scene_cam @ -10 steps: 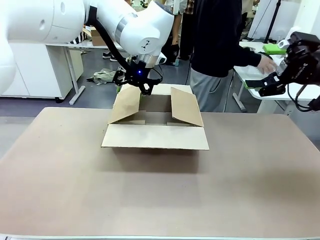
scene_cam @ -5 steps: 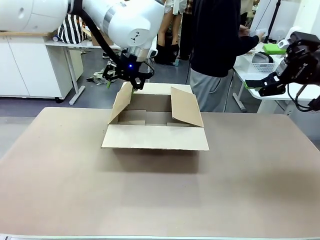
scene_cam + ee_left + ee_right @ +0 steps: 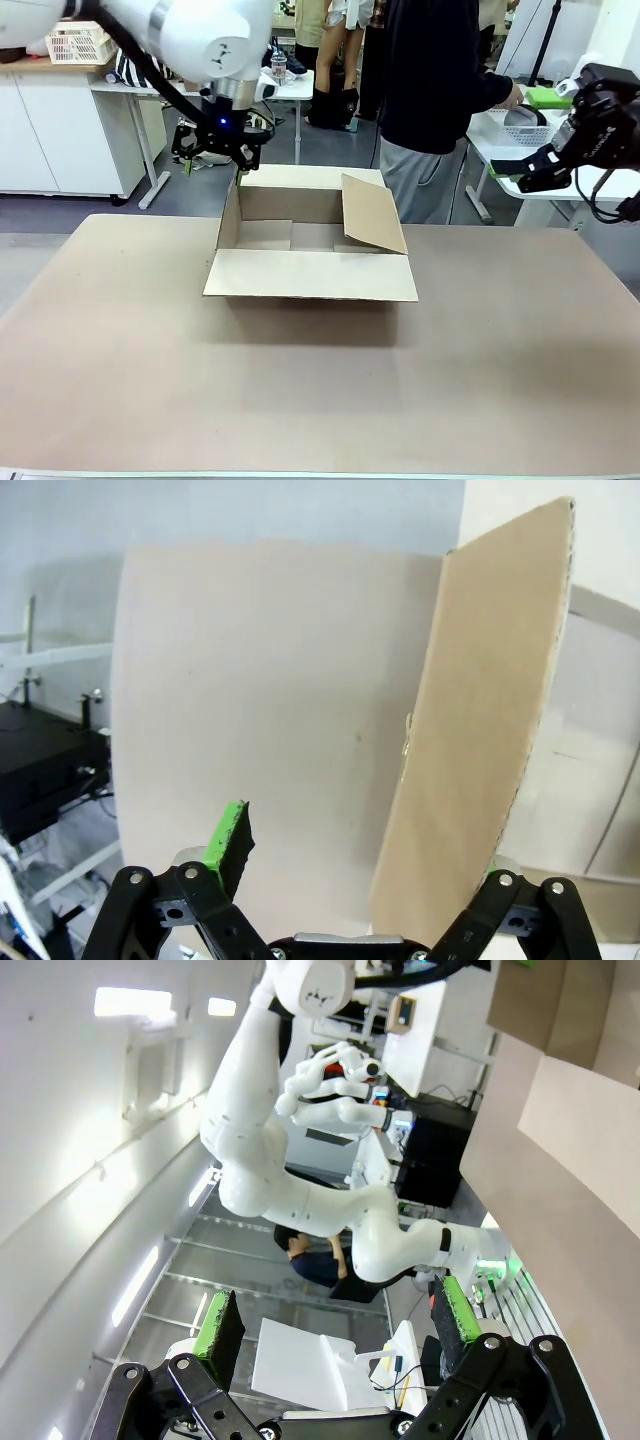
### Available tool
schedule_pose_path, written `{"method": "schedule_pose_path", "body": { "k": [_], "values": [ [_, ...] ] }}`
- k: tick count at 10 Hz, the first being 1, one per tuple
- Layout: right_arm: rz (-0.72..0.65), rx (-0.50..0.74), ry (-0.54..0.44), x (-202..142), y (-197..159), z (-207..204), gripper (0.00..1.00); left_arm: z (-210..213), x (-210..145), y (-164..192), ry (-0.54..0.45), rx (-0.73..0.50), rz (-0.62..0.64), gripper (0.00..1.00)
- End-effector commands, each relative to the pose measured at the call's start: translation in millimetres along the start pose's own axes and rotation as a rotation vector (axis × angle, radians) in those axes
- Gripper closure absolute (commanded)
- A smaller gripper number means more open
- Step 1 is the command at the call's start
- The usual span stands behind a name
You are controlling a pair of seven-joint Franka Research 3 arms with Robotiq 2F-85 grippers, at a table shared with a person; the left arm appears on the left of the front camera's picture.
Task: Pack the gift set into the box.
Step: Place both hands on the side flaps of the Package Box and spread them outward.
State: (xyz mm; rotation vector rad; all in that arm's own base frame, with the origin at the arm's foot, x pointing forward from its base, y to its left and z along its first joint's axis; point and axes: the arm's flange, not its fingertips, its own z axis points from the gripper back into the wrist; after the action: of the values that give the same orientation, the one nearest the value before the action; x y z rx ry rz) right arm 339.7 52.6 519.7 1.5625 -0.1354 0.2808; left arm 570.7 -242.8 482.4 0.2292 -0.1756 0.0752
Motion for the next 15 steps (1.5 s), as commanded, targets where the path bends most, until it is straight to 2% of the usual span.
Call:
{"method": "schedule_pose_path", "body": {
  "k": [1, 5, 6, 10, 13, 14, 15],
  "values": [
    [0.026, 0.009, 0.004, 2, 1, 0, 0.00, -6, -19, 36, 0.015, -0.141, -0.036, 0.00],
    [0.026, 0.009, 0.004, 2, 1, 0, 0.00, -12, -21, 106, 0.000, -0.302, 0.024, 0.00],
    [0.026, 0.009, 0.004, 2, 1, 0, 0.00, -18, -23, 119, 0.001, -0.366, -0.001, 0.00],
    [0.026, 0.009, 0.004, 2, 1, 0, 0.00, -74, -22, 147, 0.066, -0.579, -0.055, 0.00],
    [0.026, 0.009, 0.004, 2, 1, 0, 0.00, -98, -30, 172, 0.043, -0.783, -0.102, 0.00],
    [0.026, 0.009, 0.004, 2, 1, 0, 0.00, -104, -33, 176, 0.062, -0.842, -0.124, 0.00],
    [0.026, 0.009, 0.004, 2, 1, 0, 0.00, -94, -22, 158, 0.051, -0.697, -0.067, 0.00]
  ]
}}
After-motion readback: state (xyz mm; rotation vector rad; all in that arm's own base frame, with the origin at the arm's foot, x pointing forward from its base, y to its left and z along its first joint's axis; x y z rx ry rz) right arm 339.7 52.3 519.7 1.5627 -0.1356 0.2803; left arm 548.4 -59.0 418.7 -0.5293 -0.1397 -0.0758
